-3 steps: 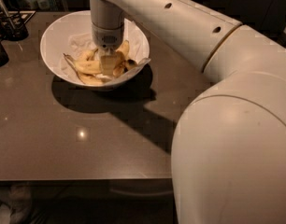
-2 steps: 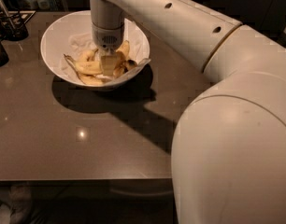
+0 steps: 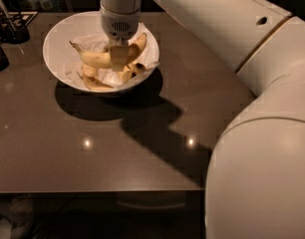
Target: Pick banana from white bowl
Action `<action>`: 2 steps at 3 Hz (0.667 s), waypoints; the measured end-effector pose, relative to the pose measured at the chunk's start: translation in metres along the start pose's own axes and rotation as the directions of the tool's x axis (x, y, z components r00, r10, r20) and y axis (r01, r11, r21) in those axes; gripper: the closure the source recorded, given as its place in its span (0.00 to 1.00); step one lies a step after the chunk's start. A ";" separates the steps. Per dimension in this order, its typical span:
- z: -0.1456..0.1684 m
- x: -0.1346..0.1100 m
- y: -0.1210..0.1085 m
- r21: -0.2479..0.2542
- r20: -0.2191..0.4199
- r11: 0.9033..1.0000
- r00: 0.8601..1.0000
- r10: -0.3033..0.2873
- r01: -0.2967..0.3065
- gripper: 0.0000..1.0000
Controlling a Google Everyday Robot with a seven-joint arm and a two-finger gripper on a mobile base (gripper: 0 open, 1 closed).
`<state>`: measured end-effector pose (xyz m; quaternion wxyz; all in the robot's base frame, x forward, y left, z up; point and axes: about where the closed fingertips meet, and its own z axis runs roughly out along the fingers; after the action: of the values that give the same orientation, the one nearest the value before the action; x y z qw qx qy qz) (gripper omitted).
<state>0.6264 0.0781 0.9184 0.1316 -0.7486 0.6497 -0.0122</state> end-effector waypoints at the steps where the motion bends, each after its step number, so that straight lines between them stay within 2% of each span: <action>1: -0.022 -0.001 0.010 0.010 0.002 1.000 1.000 0.019 -0.019 1.00; 2: -0.039 0.000 0.027 0.010 0.018 0.999 0.999 0.048 -0.048 1.00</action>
Offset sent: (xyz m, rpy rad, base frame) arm -0.0646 -0.0259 0.0464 0.0257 0.0368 -0.0750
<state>0.5928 0.0680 0.9507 0.1416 -0.7323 0.6661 -0.0057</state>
